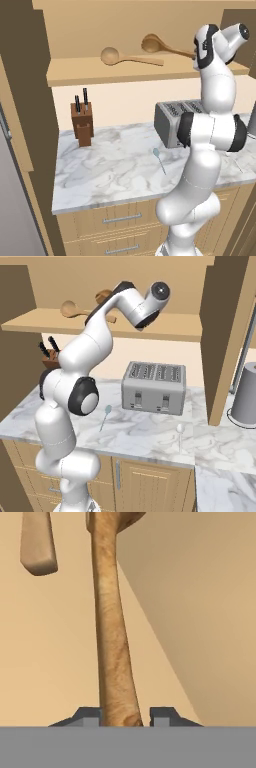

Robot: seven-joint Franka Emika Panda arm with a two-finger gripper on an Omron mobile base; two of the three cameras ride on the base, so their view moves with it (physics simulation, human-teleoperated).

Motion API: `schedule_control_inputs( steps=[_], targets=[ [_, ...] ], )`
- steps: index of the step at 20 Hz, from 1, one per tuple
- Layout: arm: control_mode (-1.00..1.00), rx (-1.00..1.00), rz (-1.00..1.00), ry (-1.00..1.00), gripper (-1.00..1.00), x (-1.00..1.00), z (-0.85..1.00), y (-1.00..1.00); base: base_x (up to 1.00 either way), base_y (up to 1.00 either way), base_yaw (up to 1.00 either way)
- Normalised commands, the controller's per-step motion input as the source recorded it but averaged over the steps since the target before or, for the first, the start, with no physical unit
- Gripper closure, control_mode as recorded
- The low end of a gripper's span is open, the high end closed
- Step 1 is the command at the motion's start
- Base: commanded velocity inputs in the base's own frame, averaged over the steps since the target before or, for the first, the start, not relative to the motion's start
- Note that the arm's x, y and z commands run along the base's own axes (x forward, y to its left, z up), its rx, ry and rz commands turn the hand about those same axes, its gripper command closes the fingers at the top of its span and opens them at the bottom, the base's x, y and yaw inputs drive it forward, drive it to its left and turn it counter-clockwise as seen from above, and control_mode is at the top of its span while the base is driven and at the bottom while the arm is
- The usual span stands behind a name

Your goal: Organize the utensils by type. Pick up the wooden spoons from the counter and place them in the open cabinet. Then pick up the metallic utensils from the counter and place them in the open drawer.

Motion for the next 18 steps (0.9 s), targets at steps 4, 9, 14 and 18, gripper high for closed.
schedule_control_inputs(
  steps=[4, 9, 14, 18],
  targets=[
    [-1.0, -0.08, 0.04, 0.0, 1.0, 0.12, -0.11, 0.0, 0.0, 0.0, 0.0],
    [-1.0, -0.06, 0.02, 0.0, 1.0, 0.09, -0.11, 0.0, 0.0, 0.0, 0.0],
    [-1.0, -0.03, 0.01, 0.0, -1.0, 0.07, -0.13, 0.0, 0.0, 0.0, 0.0],
    [-1.0, -0.02, 0.0, 0.0, -1.0, 0.09, -0.11, 0.0, 0.0, 0.0, 0.0]
  ],
)
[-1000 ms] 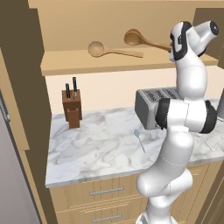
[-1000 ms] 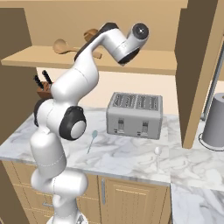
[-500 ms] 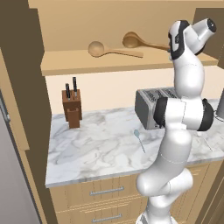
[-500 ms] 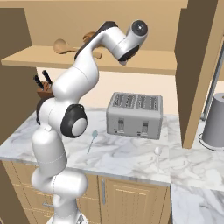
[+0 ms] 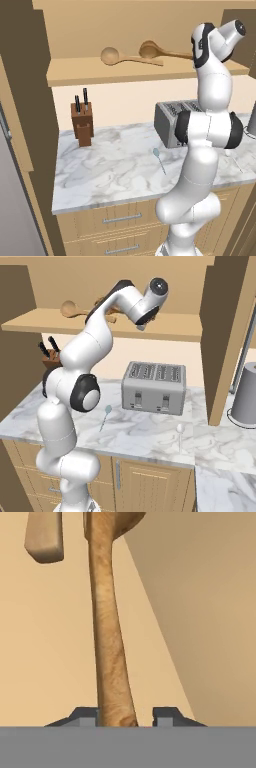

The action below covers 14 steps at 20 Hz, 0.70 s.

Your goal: Organize the utensils by type. Pick up the wooden spoons from the counter and place them in the open cabinet. Then pick up the metallic utensils from the counter and place them in the open drawer.

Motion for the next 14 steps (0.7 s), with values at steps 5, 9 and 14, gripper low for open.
schedule_control_inputs(
  steps=[5, 9, 14],
  targets=[
    [-1.0, -0.01, 0.0, 0.0, -1.0, 0.03, -0.08, 0.0, 0.0, 0.0, 0.0],
    [-1.0, 0.0, 0.0, 0.0, -1.0, 0.0, -0.02, 0.0, 0.0, 0.0, 0.0],
    [-1.0, 0.0, 0.0, 0.0, -1.0, -0.03, -0.02, 0.0, 0.0, 0.0, 0.0]
  ],
)
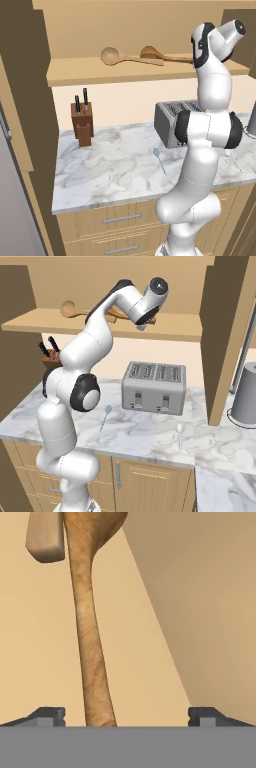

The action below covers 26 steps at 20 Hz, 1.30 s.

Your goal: Organize the utensils by type. Pick up the wooden spoons from the counter and place them in the open cabinet. Then pick up the metallic utensils from the counter and place them in the open drawer.

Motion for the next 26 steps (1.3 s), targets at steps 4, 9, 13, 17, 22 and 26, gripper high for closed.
schedule_control_inputs(
  steps=[4, 9, 13, 17, 22, 26],
  targets=[
    [-1.0, 0.0, 0.0, 0.0, -1.0, -0.41, 0.0, 0.0, 0.0, 0.0, 0.0],
    [-1.0, 0.0, 0.0, -0.04, -1.0, -0.81, -0.12, 0.0, 0.0, 0.0, 0.0],
    [-1.0, 0.0, -0.03, -0.05, -1.0, -0.95, -0.31, 0.13, 0.0, 0.0, 0.0],
    [-1.0, 0.0, -0.17, -0.01, -1.0, -0.99, -0.45, 0.32, 0.0, 0.0, 0.0],
    [-1.0, 0.01, -0.44, 0.0, -1.0, -1.0, -0.47, 0.26, 0.0, 0.0, 0.0],
    [-1.0, 0.02, -0.48, 0.09, -1.0, -0.93, -0.42, 0.06, 0.0, 0.0, 0.0]
  ],
)
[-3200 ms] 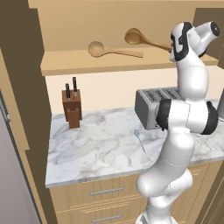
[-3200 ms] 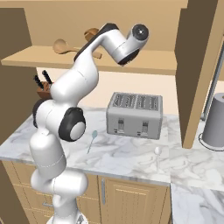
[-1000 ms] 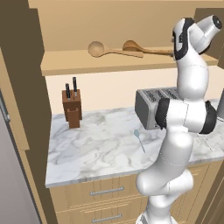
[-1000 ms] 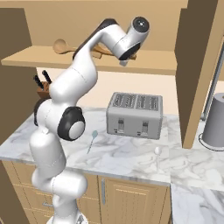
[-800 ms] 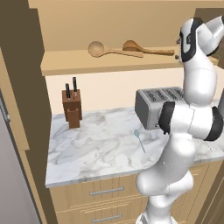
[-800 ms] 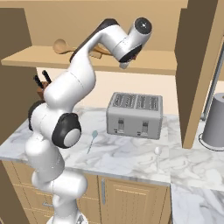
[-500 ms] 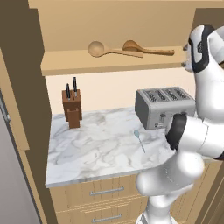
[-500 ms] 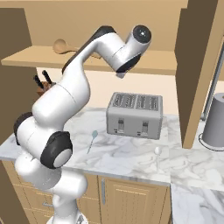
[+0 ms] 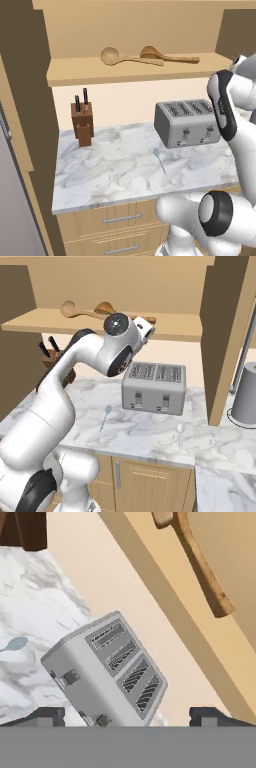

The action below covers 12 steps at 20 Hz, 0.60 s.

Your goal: Organize the utensils by type. Pick up the wooden spoons from the counter and place them in the open cabinet. Then pick up the metallic utensils from the counter and place them in the open drawer.

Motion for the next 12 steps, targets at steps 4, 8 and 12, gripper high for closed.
schedule_control_inputs(
  steps=[4, 8, 12],
  targets=[
    [-1.0, 0.09, -0.55, 0.25, -1.0, -0.7, -0.4, 0.06, 0.0, 0.0, 0.0],
    [-1.0, 0.27, -0.56, 0.31, -1.0, -0.43, -0.37, 0.1, 0.0, 0.0, 0.0],
    [-1.0, 0.47, -0.54, 0.12, -1.0, -0.11, -0.27, 0.1, 0.0, 0.0, 0.0]
  ],
)
